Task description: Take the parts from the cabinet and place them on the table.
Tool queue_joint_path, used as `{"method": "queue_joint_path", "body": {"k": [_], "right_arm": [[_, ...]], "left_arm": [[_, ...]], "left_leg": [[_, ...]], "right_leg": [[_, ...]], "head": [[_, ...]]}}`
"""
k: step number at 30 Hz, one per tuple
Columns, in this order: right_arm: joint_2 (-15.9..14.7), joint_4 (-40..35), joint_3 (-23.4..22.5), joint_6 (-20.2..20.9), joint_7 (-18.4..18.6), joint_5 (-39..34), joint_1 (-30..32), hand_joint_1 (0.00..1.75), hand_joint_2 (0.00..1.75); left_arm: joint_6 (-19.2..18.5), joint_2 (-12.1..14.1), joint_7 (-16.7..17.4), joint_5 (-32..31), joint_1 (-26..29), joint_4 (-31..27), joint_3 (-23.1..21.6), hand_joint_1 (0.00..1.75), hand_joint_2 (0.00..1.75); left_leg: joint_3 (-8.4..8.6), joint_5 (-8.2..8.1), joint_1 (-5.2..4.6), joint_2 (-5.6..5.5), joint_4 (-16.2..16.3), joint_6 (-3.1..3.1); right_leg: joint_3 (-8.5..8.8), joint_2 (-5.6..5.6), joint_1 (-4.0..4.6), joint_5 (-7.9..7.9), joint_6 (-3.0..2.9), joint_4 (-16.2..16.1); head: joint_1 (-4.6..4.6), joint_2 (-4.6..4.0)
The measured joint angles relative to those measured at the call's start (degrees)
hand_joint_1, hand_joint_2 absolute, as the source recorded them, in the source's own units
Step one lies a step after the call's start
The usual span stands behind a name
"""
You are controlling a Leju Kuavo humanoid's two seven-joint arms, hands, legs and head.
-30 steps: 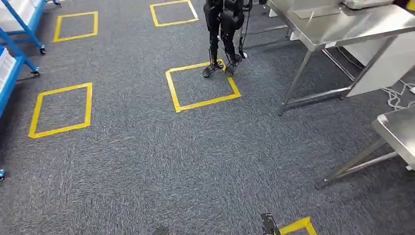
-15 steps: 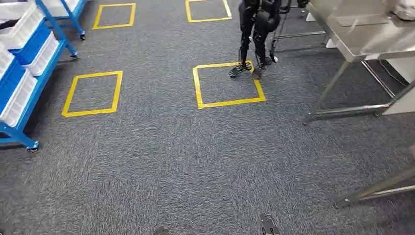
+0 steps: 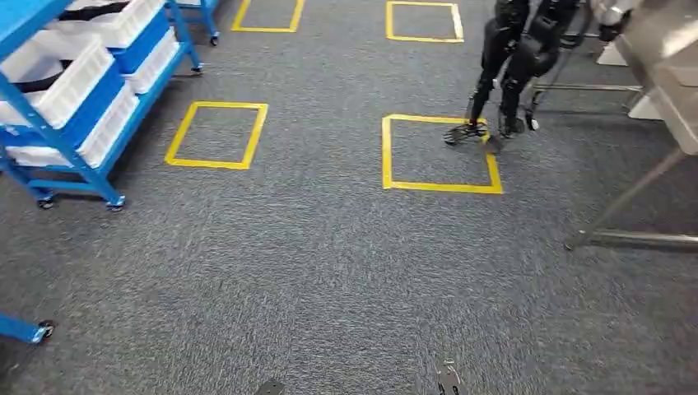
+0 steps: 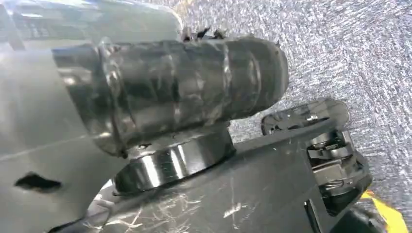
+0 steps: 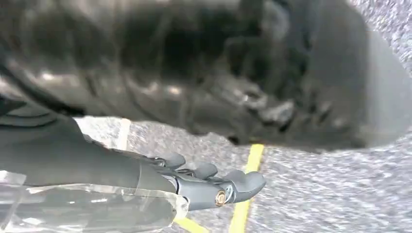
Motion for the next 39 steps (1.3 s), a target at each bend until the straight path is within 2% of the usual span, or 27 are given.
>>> {"method": "queue_joint_path", "body": {"k": [1, 4, 5, 6, 7, 9, 10, 11, 13, 14, 15, 16, 20, 21, 22, 23, 25, 26, 28, 29, 30, 31, 33, 35, 36, 37, 39], "right_arm": [[0.0, 0.0, 0.0, 0.0, 0.0, 0.0, -0.1, 0.00, 0.00], [0.0, 0.0, 0.4, 0.0, 0.0, 0.0, -0.1, 0.00, 0.00], [0.0, 0.0, 0.4, 0.0, 0.0, 0.0, -0.1, 0.00, 0.00], [0.0, 0.0, 0.4, 0.0, 0.0, 0.0, -0.1, 0.00, 0.00], [0.0, 0.0, 0.5, 0.0, 0.0, 0.1, -0.1, 0.00, 0.00], [0.0, 0.0, 0.6, 0.1, 0.0, 0.1, 0.1, 0.00, 0.00], [0.0, 0.0, 0.7, 0.1, 0.0, 0.1, 0.2, 0.00, 0.00], [0.0, 0.0, 0.8, 0.1, 0.0, 0.1, 0.2, 0.00, 0.00], [0.0, 0.0, 0.9, 0.3, 0.0, 0.2, 0.1, 0.00, 0.00], [0.0, 0.0, 0.9, 0.5, 0.0, 0.2, 0.0, 0.00, 0.00], [0.0, 0.0, 0.9, 0.6, 0.0, 0.2, 0.0, 0.00, 0.00], [0.0, 0.0, 0.9, 0.7, 0.0, 0.2, -0.1, 0.00, 0.00], [0.0, 0.0, 1.0, 0.7, 0.0, 0.2, -0.1, 0.00, 0.00], [0.0, -0.1, 1.0, 0.6, 0.0, 0.1, -0.1, 0.00, 0.00], [0.0, -0.1, 1.0, 0.4, -0.1, -0.1, -0.1, 0.00, 0.00], [0.0, -0.1, 1.0, 0.1, -0.2, -0.5, -0.1, 0.00, 0.00], [-0.1, -0.1, 1.0, -0.3, -0.3, -0.9, 0.1, 0.00, 0.00], [-0.1, -0.1, 1.0, -0.3, -0.3, -1.1, 0.3, 0.00, 0.00], [-0.1, -0.1, 1.0, -0.3, -0.4, -1.1, 0.2, 0.00, 0.00], [-0.1, -0.1, 1.0, -0.3, -0.4, -1.1, 0.1, 0.00, 0.00], [-0.2, -0.1, 1.0, -0.3, -0.4, -1.2, 0.1, 0.00, 0.00], [-0.2, -0.1, 1.0, -0.3, -0.4, -1.5, 0.0, 0.00, 0.00], [-0.2, 0.0, 1.0, -0.2, -0.2, -2.1, 0.0, 0.00, 0.00], [-0.3, 0.0, 1.0, 0.4, 0.5, -2.2, 0.0, 0.00, 0.00], [-0.2, 0.0, 1.0, 0.8, 0.9, -2.2, -0.1, 0.00, 0.00], [-0.3, 0.0, 1.0, 0.8, 1.0, -2.1, -0.2, 0.00, 0.00], [-0.3, 0.0, 1.0, 0.9, 1.0, -2.1, -0.1, 0.00, 0.00]], "left_arm": [[0.0, 0.0, 0.0, 0.0, -0.1, 0.0, -0.1, 0.00, 0.00], [0.0, 0.1, 0.0, 0.0, 0.1, 0.0, -0.1, 0.00, 0.00], [0.0, 0.1, 0.1, 0.0, 0.1, 0.0, -0.2, 0.00, 0.00], [0.0, 0.1, 0.1, 0.0, 0.1, 0.0, -0.2, 0.00, 0.00], [0.0, 0.1, 0.1, 0.1, 0.0, 0.0, -0.2, 0.00, 0.00], [0.0, 0.1, 0.1, 0.2, -0.2, 0.0, -0.2, 0.00, 0.00], [0.0, 0.1, 0.1, 0.2, -0.1, 0.0, -0.2, 0.00, 0.00], [0.0, 0.1, 0.1, 0.2, -0.1, 0.0, -0.2, 0.00, 0.00], [0.0, 0.1, 0.1, 0.3, 0.0, 0.0, -0.2, 0.00, 0.00], [0.0, 0.1, 0.1, 0.3, 0.1, 0.0, -0.2, 0.00, 0.00], [0.0, 0.1, 0.2, 0.3, 0.0, 0.0, -0.2, 0.00, 0.00], [0.0, 0.2, 0.2, 0.3, -0.1, 0.0, -0.2, 0.00, 0.00], [0.0, 0.2, 0.5, 0.3, 0.0, 0.0, -0.2, 0.00, 0.00], [-0.1, 0.1, 0.5, 0.2, 0.1, 0.0, -0.2, 0.00, 0.00], [-0.1, 0.1, 0.6, -0.2, 0.1, 0.0, -0.3, 0.00, 0.00], [-0.2, 0.0, 0.6, -0.7, -0.1, 0.0, -0.3, 0.00, 0.00], [-0.3, -0.1, 0.7, -1.2, -0.2, 0.0, -0.4, 0.00, 0.00], [-0.3, -0.1, 0.7, -1.4, -0.1, 0.0, -0.5, 0.00, 0.00], [-0.4, -0.2, 0.7, -1.4, 0.0, 0.0, -0.5, 0.00, 0.00], [-0.4, -0.2, 0.8, -1.4, 0.0, 0.0, -0.6, 0.00, 0.00], [-0.2, -0.3, 0.8, -1.6, -0.1, 0.0, -0.7, 0.00, 0.00], [0.0, -0.5, 1.0, -2.1, -0.1, 0.0, -0.7, 0.00, 0.00], [1.0, -0.7, 1.0, -2.8, -0.3, 0.0, -1.6, 0.00, 0.00], [1.9, -0.9, 0.9, -3.3, 0.1, 0.0, -1.7, 0.00, 0.00], [2.1, -1.0, 0.8, -3.3, 0.2, 0.0, -1.9, 0.00, 0.00], [2.2, -1.3, 0.8, -3.3, 0.2, 0.0, -2.4, 0.00, 0.00], [2.2, -1.4, 1.1, -3.3, -0.2, 0.0, -2.7, 0.00, 0.00]], "left_leg": [[-0.23, -0.27, -0.42, -0.53, 0.6, -0.41], [-1.01, 0.01, 0.05, -2.78, 0.2, -1.22], [-1.01, -0.51, 0.12, -1.00, 1.0, -1.37], [-1.89, -1.87, -0.28, 2.91, 3.0, -1.71], [-3.68, -3.79, -0.20, 4.71, 6.4, -1.94], [-8.25, -7.56, -0.03, 6.28, 15.3, -2.35], [-9.44, -7.90, 0.02, 6.41, 17.4, -2.46], [-9.41, -6.96, 0.05, 6.52, 17.2, -2.51], [-5.50, -2.34, 0.03, 7.21, 9.8, -2.32], [-2.90, -0.26, -0.04, 8.28, 5.1, -2.04], [-1.12, 0.07, -0.26, 10.32, 1.5, -1.67], [-0.84, -0.46, -1.05, 11.91, 1.0, -1.15], [-0.63, -0.12, -0.66, 8.96, 0.3, -0.30], [-0.10, 0.12, -0.22, 8.62, 0.0, -0.10], [0.05, 0.19, -0.12, 7.88, -0.1, 0.06], [-0.03, 0.20, -0.12, 7.39, -0.1, 0.20], [-0.04, 0.10, -0.14, 5.83, 0.0, 0.41], [0.02, 0.08, -0.14, 4.96, 0.1, 0.42], [0.27, -0.02, -0.12, 3.31, 0.1, 0.37], [0.42, -0.13, -0.08, 2.43, 0.2, 0.21], [0.42, -0.30, -0.02, 1.68, 0.5, -0.03], [0.02, -0.53, -0.33, 1.09, 0.9, -0.39], [-0.51, -0.35, 0.08, -0.06, 0.9, -0.89], [-1.03, -0.13, 0.22, -1.33, 0.5, -1.63], [-1.07, -0.80, 0.26, -0.04, 2.0, -1.69], [-1.87, -1.98, -0.27, 3.52, 4.4, -2.02], [-5.74, -6.12, -0.05, 6.06, 11.9, -2.45]], "right_leg": [[0.19, 1.34, -0.21, -0.47, -0.01, -1.2], [0.73, -1.13, 0.08, -0.37, -0.50, -1.0], [0.89, -2.10, -0.35, -0.06, -1.05, -1.6], [1.14, -2.82, -0.18, -0.14, -1.25, -1.7], [1.23, -3.50, -0.09, -0.22, -1.40, -1.7], [1.32, -5.56, 0.22, -0.53, -1.76, -1.6], [1.37, -6.35, 0.25, -0.71, -1.80, -1.5], [1.47, -7.23, 0.27, -0.93, -1.82, -1.4], [1.90, -8.65, 0.31, -1.41, -1.72, -1.3], [2.26, -9.18, 0.32, -1.63, -1.65, -1.3], [2.58, -9.71, 0.40, -1.83, -1.44, -1.3], [2.68, -10.11, 0.85, -2.04, -1.12, -1.2], [3.64, -12.32, 1.07, -2.58, 0.04, -1.5], [3.32, -10.32, 0.55, -3.25, 0.46, -0.9], [2.02, -7.34, 0.56, -5.28, 0.59, 2.2], [-0.41, -5.79, 0.51, -7.55, 0.59, 7.1], [-5.30, -4.88, 0.46, -10.55, 0.61, 16.1], [-6.53, -4.77, 0.46, -10.09, 0.60, 17.6], [-4.86, -4.67, 0.35, -5.50, 0.43, 12.2], [-2.54, -4.20, 0.25, -2.32, 0.33, 6.6], [-0.23, -2.25, 0.04, 0.22, 0.29, 1.3], [0.19, 1.08, -0.18, -0.83, 0.36, -0.4], [0.49, -0.15, -0.03, -0.61, 0.36, -0.5], [0.74, -1.37, 0.17, -0.46, -0.40, -0.8], [0.96, -2.18, -0.31, -0.23, -0.80, -1.3], [1.33, -2.71, -0.19, -0.32, -1.00, -1.5], [1.51, -4.45, 0.07, -0.53, -1.42, -1.5]], "head": [[-0.11, 0.00], [-0.22, 0.02], [-0.17, 0.02], [-0.40, 0.02], [-1.03, 0.00], [-1.07, 0.00], [-1.07, 0.02], [-1.07, 0.02], [-1.09, 0.02], [-1.09, 0.00], [-1.09, 0.02], [-1.05, 0.02], [-1.07, 0.02], [-1.01, 0.02], [-0.57, 0.00], [-0.02, 0.02], [0.02, 0.00], [0.06, 0.02], [0.04, 0.00], [0.02, 0.00], [0.04, 0.02], [0.09, 0.00], [0.04, 0.02], [0.07, 0.00], [0.05, 0.00], [-0.39, 0.00], [-0.83, 0.00]]}}
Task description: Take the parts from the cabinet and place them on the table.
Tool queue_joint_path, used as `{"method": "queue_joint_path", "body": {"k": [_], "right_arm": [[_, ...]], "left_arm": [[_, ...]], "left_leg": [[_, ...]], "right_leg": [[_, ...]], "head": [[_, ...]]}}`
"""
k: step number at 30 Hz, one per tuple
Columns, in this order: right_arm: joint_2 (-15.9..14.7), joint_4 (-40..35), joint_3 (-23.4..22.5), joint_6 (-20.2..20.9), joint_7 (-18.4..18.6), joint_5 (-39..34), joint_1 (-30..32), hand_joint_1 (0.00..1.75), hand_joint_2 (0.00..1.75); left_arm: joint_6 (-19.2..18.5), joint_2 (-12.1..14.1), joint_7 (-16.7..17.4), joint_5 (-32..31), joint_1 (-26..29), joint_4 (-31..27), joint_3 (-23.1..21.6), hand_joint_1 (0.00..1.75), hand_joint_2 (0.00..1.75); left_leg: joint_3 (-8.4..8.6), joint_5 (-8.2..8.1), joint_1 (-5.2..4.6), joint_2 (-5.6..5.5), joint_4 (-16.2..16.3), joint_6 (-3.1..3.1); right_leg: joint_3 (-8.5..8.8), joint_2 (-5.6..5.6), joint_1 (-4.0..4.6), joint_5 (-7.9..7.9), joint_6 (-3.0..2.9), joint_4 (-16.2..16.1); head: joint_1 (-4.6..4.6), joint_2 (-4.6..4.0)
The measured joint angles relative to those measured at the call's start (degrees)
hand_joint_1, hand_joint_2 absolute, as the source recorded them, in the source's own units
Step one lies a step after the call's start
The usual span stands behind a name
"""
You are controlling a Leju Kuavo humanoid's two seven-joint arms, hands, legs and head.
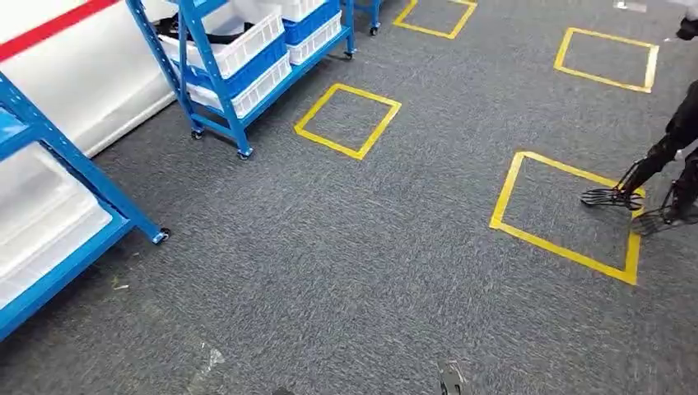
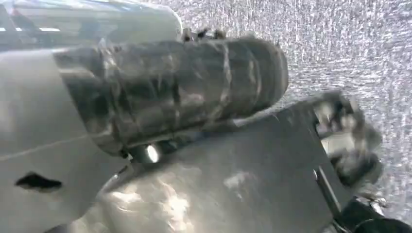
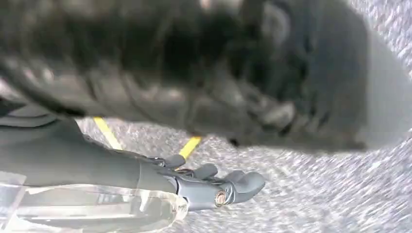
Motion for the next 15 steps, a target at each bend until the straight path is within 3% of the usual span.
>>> {"method": "queue_joint_path", "body": {"k": [1, 2, 3, 4, 6, 7, 8, 11, 12, 13, 14, 15], "right_arm": [[0.0, 0.0, 0.0, -0.1, 0.0, 0.0, 0.1, 0.00, 0.00], [-0.1, 0.0, 0.0, -0.2, -0.1, 0.0, 0.2, 0.00, 0.00], [-0.2, 0.0, 0.0, -0.3, -0.4, 0.0, 0.2, 0.00, 0.00], [-0.2, 0.0, 0.0, -0.5, -0.6, 0.0, 0.2, 0.00, 0.00], [-0.2, 0.0, 0.0, -0.9, -0.7, 0.0, 0.0, 0.00, 0.00], [-0.2, 0.0, 0.0, -1.0, -0.7, 0.1, 0.0, 0.00, 0.00], [-0.2, 0.0, 0.0, -1.0, -0.7, 0.2, -0.1, 0.00, 0.00], [-0.1, 0.0, 0.0, -0.8, -0.5, 0.8, -0.1, 0.00, 0.00], [0.0, 0.0, 0.0, -0.8, -0.5, 1.0, -0.2, 0.00, 0.00], [0.0, -0.1, 0.1, -0.9, -0.5, 1.3, 0.0, 0.00, 0.00], [0.0, -0.1, 0.2, -0.9, -0.5, 1.5, -0.1, 0.00, 0.00], [0.0, -0.1, 0.4, -0.9, -0.5, 1.8, -0.2, 0.00, 0.00]], "left_arm": [[-0.2, -0.1, 0.3, 0.0, -0.1, 0.0, -0.1, 0.00, 0.00], [-0.3, -0.2, 0.5, 0.0, -0.1, 0.0, -0.3, 0.00, 0.00], [-0.6, -0.2, 0.9, 0.0, 0.0, 0.0, -0.5, 0.00, 0.00], [-0.8, -0.2, 1.0, 0.1, 0.1, 0.0, -0.6, 0.00, 0.00], [-1.2, -0.2, 1.1, 0.3, 0.2, 0.0, -0.9, 0.00, 0.00], [-1.4, -0.1, 1.1, 0.6, 0.2, 0.0, -1.0, 0.00, 0.00], [-1.4, 0.0, 1.1, 0.7, 0.1, 0.0, -1.0, 0.00, 0.00], [-1.4, 0.3, 0.3, 1.5, 0.1, 0.0, -1.0, 0.00, 0.00], [-1.4, 0.3, 0.2, 1.8, 0.1, 0.0, -1.0, 0.00, 0.00], [-1.4, 0.3, 0.0, 2.1, 0.3, 0.0, -1.0, 0.00, 0.00], [-1.5, 0.4, -0.3, 2.3, 0.2, 0.0, -1.0, 0.00, 0.00], [-1.6, 0.4, -0.4, 2.5, 0.1, 0.0, -1.0, 0.00, 0.00]], "left_leg": [[-2.09, -1.78, 0.04, 0.39, 4.0, -0.10], [-2.96, -2.41, 0.04, 0.52, 5.6, -0.12], [-3.46, -1.72, 0.04, 0.69, 6.4, -0.05], [-2.12, 0.28, 0.02, 0.82, 3.7, 0.16], [3.19, 5.43, -0.28, 1.80, -6.3, 1.13], [5.24, 5.94, -0.87, 4.04, -10.7, 1.89], [5.62, 5.42, -1.12, 5.45, -11.0, 2.46], [5.50, 5.85, -1.54, 3.39, -11.6, 2.69], [5.95, 6.14, -1.09, 2.71, -12.6, 3.00], [7.00, 6.62, -0.27, 2.26, -13.3, 2.99], [7.22, 6.64, -0.32, 1.62, -13.6, 3.00], [7.05, 6.74, -0.21, 1.13, -13.6, 3.10]], "right_leg": [[0.00, -1.07, 0.17, -0.15, -0.15, 0.1], [0.00, -1.55, 0.22, -0.26, -0.19, 0.1], [0.06, -2.66, 0.35, -0.44, -0.21, 0.2], [0.20, -3.32, 0.43, -0.60, -0.24, 0.2], [0.82, -4.61, 0.70, -0.99, -0.18, 0.2], [1.18, -5.26, 0.83, -1.20, -0.14, 0.2], [1.45, -5.84, 1.02, -1.27, 0.03, -0.2], [1.75, -7.44, 0.85, -1.24, 0.82, -0.6], [2.31, -8.06, 1.28, -1.47, 1.23, -0.7], [2.18, -6.32, 0.63, -2.07, 1.67, -0.6], [1.46, -3.63, 0.78, -3.45, 1.98, 1.6], [-0.99, -1.87, 0.57, -5.99, 2.14, 6.7]], "head": [[0.02, 0.00], [-0.04, 0.00], [0.00, 0.02], [-0.04, 0.02], [-0.04, 0.00], [0.02, 0.02], [0.17, 0.00], [0.13, 0.00], [0.09, 0.02], [0.15, 0.02], [0.59, 0.00], [0.88, 0.02]]}}
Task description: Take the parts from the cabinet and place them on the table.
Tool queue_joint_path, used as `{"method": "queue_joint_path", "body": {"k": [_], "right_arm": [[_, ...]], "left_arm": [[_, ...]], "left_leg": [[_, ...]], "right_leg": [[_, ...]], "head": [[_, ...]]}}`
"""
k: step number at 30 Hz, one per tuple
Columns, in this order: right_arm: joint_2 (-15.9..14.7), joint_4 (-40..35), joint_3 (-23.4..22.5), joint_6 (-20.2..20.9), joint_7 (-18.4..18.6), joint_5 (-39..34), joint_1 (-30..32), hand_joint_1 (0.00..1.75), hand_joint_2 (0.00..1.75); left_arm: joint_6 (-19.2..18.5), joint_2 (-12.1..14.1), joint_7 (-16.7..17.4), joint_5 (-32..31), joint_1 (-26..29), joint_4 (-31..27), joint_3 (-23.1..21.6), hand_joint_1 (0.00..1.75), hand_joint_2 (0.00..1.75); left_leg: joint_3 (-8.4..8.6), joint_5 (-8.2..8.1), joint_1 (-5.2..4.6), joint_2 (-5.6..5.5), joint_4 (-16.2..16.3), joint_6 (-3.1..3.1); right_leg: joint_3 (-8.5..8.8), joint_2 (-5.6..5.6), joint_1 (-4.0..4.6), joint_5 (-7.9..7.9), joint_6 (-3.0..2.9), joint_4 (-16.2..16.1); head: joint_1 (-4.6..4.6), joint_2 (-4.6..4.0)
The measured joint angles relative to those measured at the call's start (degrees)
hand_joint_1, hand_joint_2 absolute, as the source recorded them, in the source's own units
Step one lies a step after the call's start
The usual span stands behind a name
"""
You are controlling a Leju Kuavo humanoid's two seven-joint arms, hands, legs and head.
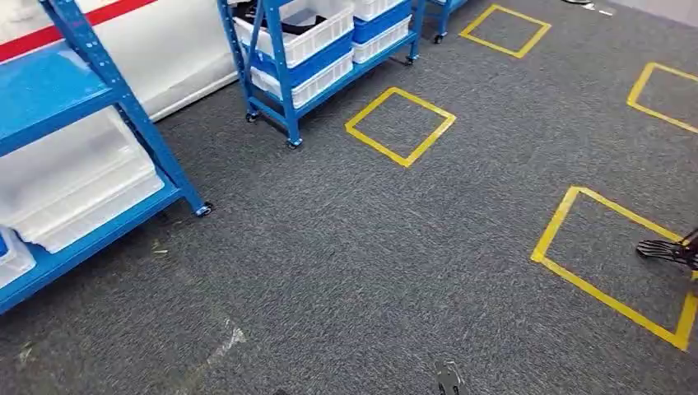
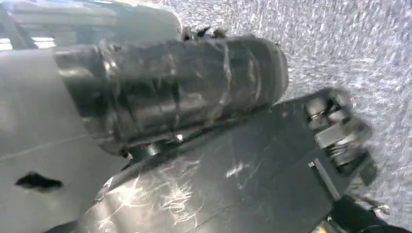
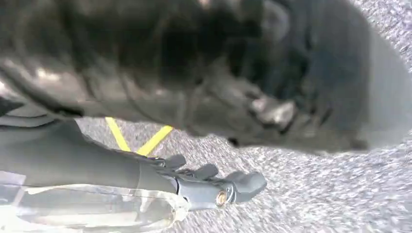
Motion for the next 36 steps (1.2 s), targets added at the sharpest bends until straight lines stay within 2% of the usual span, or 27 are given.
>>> {"method": "queue_joint_path", "body": {"k": [2, 3, 4, 6, 7, 8, 11, 12, 13, 14, 15, 16, 17, 18, 20, 21, 22, 23, 24, 27, 28, 30, 31, 33, 34, 35, 36], "right_arm": [[0.0, 0.0, 0.1, 0.0, 0.0, 0.3, 0.2, 0.00, 0.00], [0.0, 0.0, 0.1, 0.2, 0.0, 0.3, 0.3, 0.00, 0.00], [0.0, 0.0, 0.2, 0.6, 0.0, 0.4, 0.5, 0.00, 0.00], [0.0, 0.0, 0.5, 1.4, 0.2, 0.5, 0.4, 0.00, 0.00], [0.0, 0.0, 0.7, 1.6, 0.4, 0.5, 0.4, 0.00, 0.00], [0.0, 0.0, 0.9, 1.7, 0.5, 0.5, 0.3, 0.00, 0.00], [0.1, 0.1, 1.0, 1.8, 0.7, 0.7, 0.4, 0.00, 0.00], [0.1, 0.1, 1.1, 1.8, 0.7, 0.8, 0.4, 0.00, 0.00], [0.2, 0.0, 1.3, 1.8, 0.7, 0.8, 0.3, 0.00, 0.00], [0.2, 0.0, 1.4, 1.6, 0.5, 0.8, 0.2, 0.00, 0.00], [0.2, 0.0, 1.4, 1.5, 0.2, 0.8, 0.3, 0.00, 0.00], [0.2, 0.0, 1.5, 1.4, -0.1, 0.6, 0.4, 0.00, 0.00], [0.2, 0.0, 1.5, 1.2, -0.2, 0.4, 0.6, 0.00, 0.00], [0.1, 0.1, 1.5, 0.9, -0.2, 0.2, 0.6, 0.00, 0.00], [0.0, 0.0, 1.7, 0.9, -0.3, 0.0, 0.5, 0.00, 0.00], [0.0, 0.0, 1.9, 1.0, -0.2, -0.1, 0.4, 0.00, 0.00], [0.0, 0.0, 1.9, 1.1, 0.0, -0.2, 0.4, 0.00, 0.00], [0.0, 0.1, 2.0, 1.6, 0.2, -0.3, 0.3, 0.00, 0.00], [0.0, 0.1, 2.1, 1.9, 0.5, -0.4, 0.3, 0.00, 0.00], [0.1, 0.1, 2.4, 2.1, 2.0, -0.5, 0.2, 0.00, 0.00], [0.1, -0.1, 2.4, 2.0, 2.3, -0.6, 0.1, 0.00, 0.00], [0.0, 0.0, 2.4, 1.7, 2.3, -0.7, 0.0, 0.00, 0.00], [0.0, 0.0, 2.5, 1.4, 2.2, -0.6, 0.0, 0.00, 0.00], [0.0, 0.0, 2.8, 0.8, 2.2, -0.3, 0.4, 0.00, 0.00], [0.1, 0.0, 3.0, 0.5, 2.3, -0.2, 0.6, 0.00, 0.00], [0.2, 0.0, 3.0, 0.4, 2.3, -0.1, 0.7, 0.00, 0.00], [0.3, 0.0, 3.1, 0.1, 2.3, 0.0, 0.6, 0.00, 0.00]], "left_arm": [[-0.2, 0.0, 0.0, 0.1, -0.1, 0.0, 0.0, 0.00, 0.00], [-0.3, 0.1, 0.0, 0.1, 0.0, 0.0, 0.0, 0.00, 0.00], [-0.4, 0.1, 0.0, 0.1, 0.0, 0.0, 0.0, 0.00, 0.00], [-0.4, 0.2, 0.0, 0.0, 0.0, 0.0, 0.0, 0.00, 0.00], [-0.3, 0.2, 0.0, -0.1, 0.0, 0.0, 0.0, 0.00, 0.00], [-0.3, 0.3, 0.0, -0.1, 0.0, 0.0, 0.0, 0.00, 0.00], [-0.7, 0.6, 0.6, -0.2, -0.1, 0.0, 0.0, 0.00, 0.00], [-0.8, 0.7, 0.8, -0.2, 0.1, 0.1, 0.0, 0.00, 0.00], [-0.9, 1.1, 1.1, -0.3, 0.2, 0.1, 0.0, 0.00, 0.00], [-1.0, 1.0, 1.2, -0.7, 0.2, 0.1, 0.0, 0.00, 0.00], [-1.2, 1.0, 1.2, -1.0, 0.0, 0.1, -0.1, 0.00, 0.00], [-1.2, 1.0, 1.2, -1.5, -0.3, 0.1, -0.4, 0.00, 0.00], [-1.2, 0.9, 1.2, -1.9, -0.4, 0.1, -0.6, 0.00, 0.00], [-1.1, 0.8, 1.3, -2.0, -0.3, 0.1, -0.7, 0.00, 0.00], [-0.7, 0.8, 1.2, -2.7, -0.1, 0.1, -0.9, 0.00, 0.00], [-0.2, 0.8, 1.0, -3.1, -0.1, 0.1, -1.0, 0.00, 0.00], [0.2, 0.7, 0.7, -3.4, -0.1, 0.1, -1.1, 0.00, 0.00], [1.0, 0.6, 0.3, -3.8, -0.3, 0.1, -1.4, 0.00, 0.00], [1.2, 0.4, 0.0, -3.9, -0.5, 0.1, -1.6, 0.00, 0.00], [1.5, 0.0, 0.0, -4.2, -0.3, 0.1, -1.9, 0.00, 0.00], [1.3, -0.1, 0.2, -4.3, -0.3, 0.1, -2.0, 0.00, 0.00], [0.7, -0.4, 1.1, -4.4, -0.1, 0.1, -2.0, 0.00, 0.00], [0.4, -0.4, 1.7, -4.4, -0.3, 0.1, -2.0, 0.00, 0.00], [-0.1, -0.8, 2.6, -4.4, -0.5, 0.1, -2.3, 0.00, 0.00], [-0.1, -0.9, 2.9, -4.4, -0.5, 0.1, -2.4, 0.00, 0.00], [-0.1, -0.9, 3.1, -4.4, -0.4, 0.1, -2.6, 0.00, 0.00], [-0.1, -1.0, 3.1, -4.4, -0.3, 0.1, -2.6, 0.00, 0.00]], "left_leg": [[-0.10, -0.01, 0.06, -1.44, 0.1, 0.01], [-0.09, -0.05, 0.08, -2.23, 0.2, -0.02], [-0.05, -0.12, 0.15, -3.20, 0.4, -0.09], [0.01, -0.51, 0.37, -4.98, 1.0, -0.52], [-0.13, -0.88, 0.45, -5.69, 1.5, -0.80], [-0.51, -1.13, 0.30, -6.20, 1.9, -1.19], [-1.53, -0.74, 0.67, -8.19, 2.0, -2.22], [-1.92, -0.77, 0.67, -8.72, 2.0, -2.44], [-1.88, -0.99, 0.70, -8.48, 2.2, -2.57], [-2.76, -2.51, 0.40, -5.37, 4.4, -2.86], [-4.77, -4.64, 0.42, -3.13, 8.3, -3.08], [-7.26, -6.86, 0.48, -1.72, 13.2, -3.29], [-9.28, -8.27, 0.52, -1.01, 17.1, -3.38], [-10.50, -8.54, 0.53, -0.67, 19.4, -3.35], [-8.88, -5.88, 0.51, -0.26, 16.1, -2.96], [-6.38, -3.31, 0.43, 0.08, 11.4, -2.51], [-3.64, -1.09, 0.12, 1.10, 6.5, -1.89], [-1.88, -1.14, -0.64, 4.73, 2.8, -0.97], [-1.73, -1.16, -0.95, 4.71, 2.6, -0.84], [-2.22, -1.08, -1.16, 2.46, 2.4, -0.22], [-1.28, -0.77, -0.71, 1.79, 1.4, 0.12], [-0.20, -0.15, -0.02, 0.65, 0.4, 0.37], [-0.33, -0.04, 0.04, 0.05, 0.5, 0.58], [-0.34, -0.15, 0.01, -1.53, 0.6, 0.67], [-0.35, -0.23, 0.01, -2.34, 0.7, 0.63], [-0.29, -0.40, 0.11, -3.24, 1.0, 0.52], [-0.24, -0.64, 0.19, -4.05, 1.2, 0.37]], "right_leg": [[-4.55, 1.15, -0.35, -2.88, 0.19, 8.6], [-5.93, 1.27, -0.39, -2.82, 0.23, 10.6], [-5.92, 1.35, -0.45, -0.93, 0.31, 9.4], [-2.14, 2.37, -0.79, 5.24, 0.39, 0.0], [-0.14, 4.33, -1.17, 7.07, 0.50, -5.1], [0.23, 7.15, -1.47, 5.78, 0.53, -5.8], [0.43, 5.39, -0.83, 5.95, -0.42, -5.9], [0.52, 4.72, -1.07, 6.08, -0.91, -6.2], [0.63, 3.98, -1.32, 6.15, -1.26, -6.4], [0.71, 3.43, -1.23, 6.11, -1.46, -6.5], [0.72, 2.58, -1.05, 6.02, -1.70, -6.5], [0.73, 1.56, -0.82, 5.92, -1.84, -6.5], [0.76, 0.59, -0.64, 5.81, -1.99, -6.5], [0.79, -0.38, -0.48, 5.69, -2.14, -6.4], [0.96, -1.67, -0.21, 5.51, -2.21, -6.4], [1.21, -2.31, -0.10, 5.33, -2.18, -6.4], [1.54, -2.89, 0.04, 5.16, -2.13, -6.5], [1.79, -3.41, 0.02, 5.02, -2.07, -6.5], [1.82, -3.86, 0.37, 4.84, -1.67, -6.5], [2.46, -5.61, 0.31, 4.77, -0.95, -7.1], [3.15, -6.19, 0.70, 4.55, -0.42, -7.5], [1.68, -0.82, 0.13, 1.86, 0.11, -3.4], [-0.44, 0.58, 0.01, -0.27, 0.26, 1.0], [-4.59, 1.36, -0.23, -2.75, 0.49, 8.7], [-5.78, 1.43, -0.28, -2.59, 0.52, 10.3], [-5.64, 1.46, -0.39, -0.74, 0.60, 8.8], [-4.16, 1.60, -0.57, 2.20, 0.69, 4.9]], "head": [[0.19, -0.02], [0.17, -0.02], [0.20, 0.00], [0.24, 0.00], [0.20, -0.02], [0.31, -0.02], [0.26, 0.00], [0.26, -0.02], [0.24, 0.00], [-0.19, 0.00], [-0.57, 0.00], [-0.50, -0.02], [-0.50, 0.00], [-0.48, -0.02], [-0.53, -0.02], [-0.50, -0.02], [-0.55, 0.00], [-0.44, 0.00], [-0.33, -0.02], [-0.50, -0.02], [-0.46, 0.00], [0.02, -0.02], [0.26, -0.02], [0.22, 0.00], [0.26, -0.02], [0.24, 0.00], [0.26, -0.02]]}}
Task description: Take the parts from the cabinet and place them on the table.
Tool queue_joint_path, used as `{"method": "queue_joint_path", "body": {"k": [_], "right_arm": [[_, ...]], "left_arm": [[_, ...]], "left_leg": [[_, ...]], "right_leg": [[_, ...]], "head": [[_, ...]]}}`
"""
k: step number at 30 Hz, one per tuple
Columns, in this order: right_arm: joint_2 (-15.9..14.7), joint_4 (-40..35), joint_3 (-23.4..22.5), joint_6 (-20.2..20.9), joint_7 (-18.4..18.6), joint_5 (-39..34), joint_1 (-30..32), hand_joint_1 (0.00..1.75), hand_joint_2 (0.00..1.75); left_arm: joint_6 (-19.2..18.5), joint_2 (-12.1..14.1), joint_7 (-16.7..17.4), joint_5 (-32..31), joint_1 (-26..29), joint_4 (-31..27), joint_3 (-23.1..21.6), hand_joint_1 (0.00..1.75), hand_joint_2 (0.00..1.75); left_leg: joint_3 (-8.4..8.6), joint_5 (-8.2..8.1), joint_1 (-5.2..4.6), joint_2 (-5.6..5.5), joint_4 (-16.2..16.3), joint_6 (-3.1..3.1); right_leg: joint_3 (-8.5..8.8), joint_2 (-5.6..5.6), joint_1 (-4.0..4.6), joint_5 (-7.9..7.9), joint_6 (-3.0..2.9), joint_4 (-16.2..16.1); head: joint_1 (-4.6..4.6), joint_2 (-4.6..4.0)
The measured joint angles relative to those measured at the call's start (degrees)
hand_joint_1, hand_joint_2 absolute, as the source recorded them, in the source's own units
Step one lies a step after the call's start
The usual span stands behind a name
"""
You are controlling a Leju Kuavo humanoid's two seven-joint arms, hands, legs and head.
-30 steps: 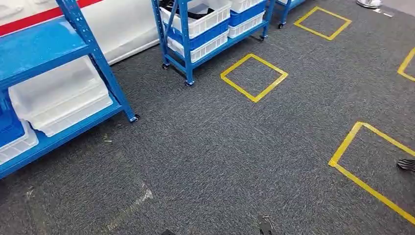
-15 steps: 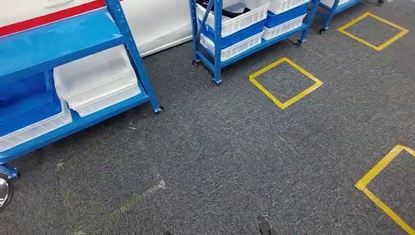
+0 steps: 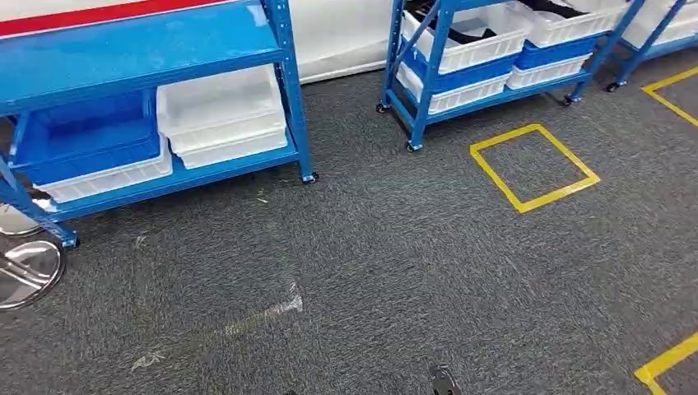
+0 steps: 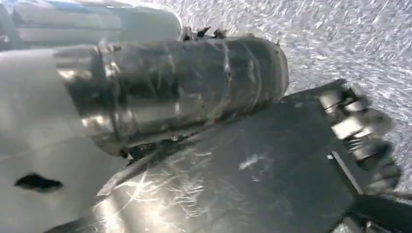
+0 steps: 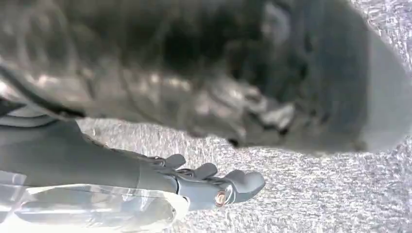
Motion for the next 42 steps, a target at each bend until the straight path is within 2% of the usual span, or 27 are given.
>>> {"method": "queue_joint_path", "body": {"k": [1, 2, 3, 7, 8, 9, 10, 12, 13, 14, 16, 17, 18, 22, 23, 25, 27, 28, 30, 32, 33, 34, 37, 38, 39, 40, 42], "right_arm": [[0.1, 0.0, 0.2, -0.6, 0.0, 0.2, -0.1, 0.00, 0.00], [0.4, 0.0, 0.3, -1.1, 0.1, 0.3, -0.2, 0.00, 0.00], [0.8, 0.0, 0.5, -1.6, 0.2, 0.4, -0.1, 0.00, 0.00], [2.0, 0.1, 0.8, -2.3, 0.2, 0.5, 0.3, 0.00, 0.00], [2.3, 0.1, 1.0, -2.3, 0.2, 0.5, 0.2, 0.00, 0.00], [2.3, 0.1, 1.0, -2.2, 0.1, 0.4, 0.1, 0.00, 0.00], [2.5, 0.1, 1.1, -2.1, 0.0, 0.3, 0.0, 0.00, 0.00], [2.7, 0.1, 1.2, -2.2, -0.1, 0.0, 0.1, 0.00, 0.00], [2.7, 0.1, 1.2, -2.2, -0.1, -0.1, 0.2, 0.00, 0.00], [2.8, 0.1, 1.2, -2.2, -0.1, -0.1, 0.1, 0.00, 0.00], [3.0, 0.1, 1.2, -2.2, -0.1, -0.3, 0.0, 0.00, 0.00], [3.1, 0.1, 1.2, -2.2, -0.1, -0.3, -0.1, 0.00, 0.00], [3.2, 0.1, 1.3, -2.2, -0.1, -0.3, -0.1, 0.00, 0.00], [3.5, 0.1, 1.9, -2.2, 0.0, -0.3, -0.2, 0.00, 0.00], [3.5, 0.0, 2.0, -2.2, 0.1, -0.3, -0.3, 0.00, 0.00], [3.5, 0.0, 2.1, -2.2, 0.1, -0.3, -0.4, 0.00, 0.00], [3.5, 0.0, 2.1, -2.2, 0.1, -0.3, -0.2, 0.00, 0.00], [3.5, 0.0, 2.1, -2.2, 0.2, -0.3, 0.0, 0.00, 0.00], [3.5, 0.1, 2.1, -2.2, 0.2, -0.3, 0.0, 0.00, 0.00], [3.5, 0.1, 2.1, -2.2, 0.2, -0.3, -0.2, 0.00, 0.00], [3.5, 0.1, 2.2, -2.2, 0.2, -0.3, -0.3, 0.00, 0.00], [3.5, 0.1, 2.2, -2.2, 0.2, -0.3, -0.3, 0.00, 0.00], [3.6, 0.1, 2.4, -2.2, 0.2, -0.3, -0.1, 0.00, 0.00], [3.6, 0.1, 2.4, -2.2, 0.2, -0.3, -0.1, 0.00, 0.00], [3.8, 0.1, 2.4, -2.2, 0.2, -0.3, 0.0, 0.00, 0.00], [3.8, 0.1, 2.4, -2.3, 0.1, -0.3, -0.1, 0.00, 0.00], [3.8, 0.1, 2.6, -2.2, 0.1, -0.2, -0.1, 0.00, 0.00]], "left_arm": [[0.0, -0.1, 0.0, 0.0, 0.0, 0.0, 0.0, 0.00, 0.00], [0.0, -0.1, 0.0, 0.0, 0.0, 0.0, 0.0, 0.00, 0.00], [0.2, -0.1, 0.0, 0.0, -0.1, 0.0, 0.0, 0.00, 0.00], [1.0, -0.1, -0.9, 0.1, -0.2, 0.0, -0.1, 0.00, 0.00], [1.7, 0.0, -1.8, 0.1, 0.0, 0.0, -0.1, 0.00, 0.00], [2.4, -0.1, -2.6, 0.1, -0.1, 0.0, -0.1, 0.00, 0.00], [3.0, -0.1, -3.2, 0.1, -0.2, 0.0, -0.2, 0.00, 0.00], [3.8, -0.1, -3.8, -0.1, -0.5, 0.0, -0.2, 0.00, 0.00], [4.0, -0.1, -3.9, -0.1, -0.6, 0.0, -0.2, 0.00, 0.00], [4.3, -0.1, -4.0, -0.2, -0.5, 0.0, -0.3, 0.00, 0.00], [4.4, -0.1, -4.0, -0.2, -0.3, 0.0, -0.3, 0.00, 0.00], [4.4, -0.1, -4.0, -0.2, -0.3, 0.0, -0.3, 0.00, 0.00], [4.3, -0.1, -3.9, -0.3, -0.4, 0.0, -0.4, 0.00, 0.00], [3.8, -0.1, -3.7, -0.5, -0.3, 0.0, -0.6, 0.00, 0.00], [3.8, -0.2, -3.7, -0.5, -0.2, 0.0, -0.8, 0.00, 0.00], [3.7, -0.2, -3.6, -0.5, -0.3, 0.0, -0.9, 0.00, 0.00], [3.6, -0.4, -3.6, -0.5, -0.5, 0.0, -0.9, 0.00, 0.00], [3.6, -0.5, -3.6, -0.5, -0.5, 0.0, -0.9, 0.00, 0.00], [3.6, -0.5, -3.6, -0.5, -0.4, 0.0, -1.0, 0.00, 0.00], [3.6, -0.5, -3.6, -0.5, -0.4, 0.0, -1.0, 0.00, 0.00], [3.6, -0.5, -3.6, -0.6, -0.4, 0.0, -1.0, 0.00, 0.00], [3.7, -0.5, -3.7, -0.6, -0.4, 0.0, -1.0, 0.00, 0.00], [4.5, -0.5, -4.0, -0.7, -0.5, 0.0, -1.0, 0.00, 0.00], [4.9, -0.5, -4.2, -0.7, -0.5, 0.0, -1.0, 0.00, 0.00], [5.3, -0.5, -4.2, -0.7, -0.4, 0.0, -1.0, 0.00, 0.00], [5.8, -0.5, -4.3, -0.7, -0.5, 0.0, -1.1, 0.00, 0.00], [6.6, -0.6, -4.4, -1.0, -0.8, 0.0, -1.1, 0.00, 0.00]], "left_leg": [[0.05, -0.29, 0.13, -0.87, 0.5, -0.25], [-0.13, -0.68, 0.17, -1.47, 1.0, -0.59], [-0.76, -0.91, 0.01, -1.94, 1.6, -0.97], [-2.05, -0.50, 0.53, -4.75, 1.6, -2.19], [-2.36, -1.09, 0.53, -3.27, 2.5, -2.43], [-3.29, -2.28, 0.16, -0.07, 4.6, -2.75], [-5.34, -4.16, 0.26, 1.80, 8.4, -3.02], [-10.07, -7.37, 0.45, 3.23, 17.0, -3.39], [-11.35, -7.55, 0.48, 3.43, 19.1, -3.45], [-11.09, -6.32, 0.49, 3.60, 18.3, -3.41], [-7.20, -1.81, 0.45, 4.20, 10.8, -3.05], [-4.12, 0.66, 0.25, 6.06, 5.2, -2.57], [-2.80, -0.06, -0.33, 8.87, 2.6, -2.32], [-2.98, 0.06, -0.88, 6.44, 2.0, -1.22], [-2.35, 0.46, 0.00, 5.69, 1.1, -0.68], [-2.11, 0.60, -0.03, 4.88, 0.9, -0.05], [-2.11, 0.48, -0.13, 3.37, 0.9, 0.22], [-2.11, 0.43, -0.18, 2.55, 1.0, 0.29], [-2.00, 0.28, -0.18, 0.89, 1.3, 0.24], [-1.90, -0.15, -0.10, -0.72, 1.9, 0.02], [-1.86, -0.40, 0.03, -1.35, 2.2, -0.22], [-2.29, -0.41, -0.15, -1.78, 2.3, -0.53], [-2.89, -0.04, 0.30, -3.61, 2.0, -1.50], [-2.94, 0.03, 0.29, -4.26, 2.0, -1.86], [-3.27, -0.46, 0.46, -3.36, 2.6, -1.96], [-4.11, -1.75, -0.07, -0.26, 4.6, -2.35], [-8.57, -5.73, 0.21, 2.96, 13.3, -2.98]], "right_leg": [[2.30, 0.52, -0.27, 3.20, 0.08, -5.5], [3.90, 2.48, -0.70, 4.59, 0.17, -10.0], [4.03, 6.27, -1.03, 3.38, 0.21, -10.4], [4.30, 4.06, -0.71, 3.41, -0.85, -10.6], [4.71, 2.92, -1.10, 3.56, -1.33, -11.1], [4.94, 2.56, -1.07, 3.46, -1.58, -11.3], [5.11, 1.59, -1.00, 3.35, -2.01, -11.3], [5.33, -0.52, -0.70, 3.04, -2.24, -11.3], [5.41, -1.47, -0.64, 2.89, -2.22, -11.2], [5.57, -2.32, -0.60, 2.74, -2.21, -11.2], [6.01, -3.51, -0.57, 2.41, -2.09, -11.2], [6.39, -4.06, -0.51, 2.18, -1.88, -11.2], [6.58, -4.53, -0.25, 1.97, -1.60, -11.2], [7.25, -6.73, 0.27, 1.70, -0.45, -11.8], [7.02, -6.30, 0.05, 1.18, 0.00, -11.6], [5.29, -1.78, -0.20, -1.79, 0.12, -7.0], [0.54, -0.23, -0.15, -5.68, 0.16, 2.4], [-1.63, -0.02, -0.13, -6.53, 0.20, 6.1], [-1.67, 0.07, -0.17, -3.14, 0.14, 4.0], [2.30, 0.99, -0.32, 3.03, -0.10, -6.0], [3.90, 2.50, -0.35, 3.59, -0.35, -9.7], [3.98, 5.22, -0.53, 2.80, -0.32, -10.1], [4.44, 4.04, -0.02, 2.87, -0.68, -10.5], [4.66, 3.39, -0.49, 3.13, -1.11, -11.0], [5.05, 2.25, -1.00, 3.32, -1.42, -11.5], [5.44, 1.99, -0.92, 3.30, -1.51, -11.8], [5.83, 0.19, -0.79, 3.02, -1.89, -11.9]], "head": [[0.00, 0.00], [0.02, 0.00], [0.20, 0.00], [0.09, 0.00], [0.13, 0.00], [-0.67, 0.00], [-1.10, 0.02], [-1.05, 0.00], [-0.98, 0.00], [-1.05, 0.00], [-1.03, 0.00], [-1.05, 0.00], [-1.01, 0.02], [-0.81, 0.00], [-0.90, 0.02], [-0.15, 0.02], [-0.04, 0.00], [-0.07, 0.00], [-0.09, 0.02], [0.02, 0.00], [0.18, 0.00], [0.17, 0.00], [0.20, 0.02], [0.20, 0.02], [0.28, 0.02], [-0.33, 0.02], [-0.70, 0.00]]}}
